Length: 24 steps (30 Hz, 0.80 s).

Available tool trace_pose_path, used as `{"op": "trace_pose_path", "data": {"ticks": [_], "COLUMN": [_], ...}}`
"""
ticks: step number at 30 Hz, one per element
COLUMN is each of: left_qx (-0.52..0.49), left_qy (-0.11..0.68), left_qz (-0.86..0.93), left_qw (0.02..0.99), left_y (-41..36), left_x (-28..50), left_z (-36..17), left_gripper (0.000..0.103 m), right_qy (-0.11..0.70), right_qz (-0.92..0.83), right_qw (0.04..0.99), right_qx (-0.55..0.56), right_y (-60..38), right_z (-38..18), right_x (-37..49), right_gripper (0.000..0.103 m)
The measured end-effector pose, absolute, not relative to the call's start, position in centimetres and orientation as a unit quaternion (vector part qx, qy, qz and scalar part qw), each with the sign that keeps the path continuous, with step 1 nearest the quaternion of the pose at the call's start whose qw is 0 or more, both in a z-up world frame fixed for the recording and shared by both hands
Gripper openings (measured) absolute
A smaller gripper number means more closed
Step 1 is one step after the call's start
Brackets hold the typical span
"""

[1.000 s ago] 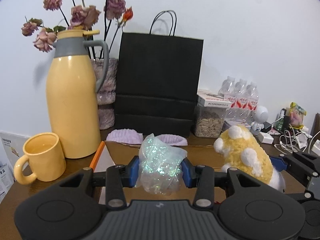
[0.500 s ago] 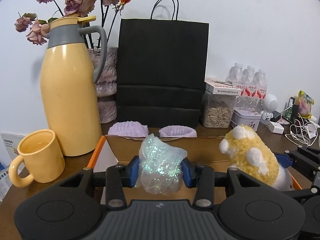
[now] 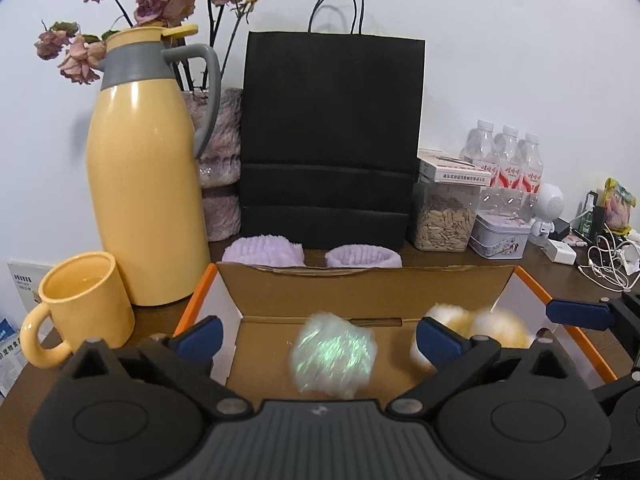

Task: Organize objects
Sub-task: 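Carry the bag and plush sheep into the box and open both tools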

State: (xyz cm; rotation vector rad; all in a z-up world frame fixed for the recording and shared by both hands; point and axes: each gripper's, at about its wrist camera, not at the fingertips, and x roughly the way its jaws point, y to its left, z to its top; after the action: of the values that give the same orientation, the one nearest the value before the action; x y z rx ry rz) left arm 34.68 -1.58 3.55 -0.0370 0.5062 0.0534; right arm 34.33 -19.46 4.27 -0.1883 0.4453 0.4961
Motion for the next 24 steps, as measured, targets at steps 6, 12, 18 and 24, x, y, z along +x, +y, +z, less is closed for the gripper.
{"op": "trace_pose_path", "data": {"ticks": [6,12,18,24], "left_qx": [-0.022,-0.027,-0.033,-0.036], "left_qy": [0.251,0.245,0.230,0.209], "left_qz": [0.027,0.024,0.027,0.027], "left_qw": [0.967,0.969,0.972,0.977], "left_y": [-1.4,-1.4,-1.3,-1.1], "left_x": [34.7,34.3,33.0,30.8], "left_z": [3.7,4.0,4.6,5.6], "left_gripper": [0.103,0.103,0.103,0.103], "right_qy": [0.216,0.212,0.194,0.180], "right_qz": [0.239,0.238,0.235,0.231], "right_qw": [0.942,0.943,0.948,0.952], "right_qx": [-0.096,-0.095,-0.093,-0.088], "right_y": [-19.4,-19.4,-20.0,-20.9], "right_z": [4.3,4.4,5.4,6.4], "right_x": [34.2,34.0,32.8,30.7], "right_gripper": [0.103,0.103,0.103,0.103]}}
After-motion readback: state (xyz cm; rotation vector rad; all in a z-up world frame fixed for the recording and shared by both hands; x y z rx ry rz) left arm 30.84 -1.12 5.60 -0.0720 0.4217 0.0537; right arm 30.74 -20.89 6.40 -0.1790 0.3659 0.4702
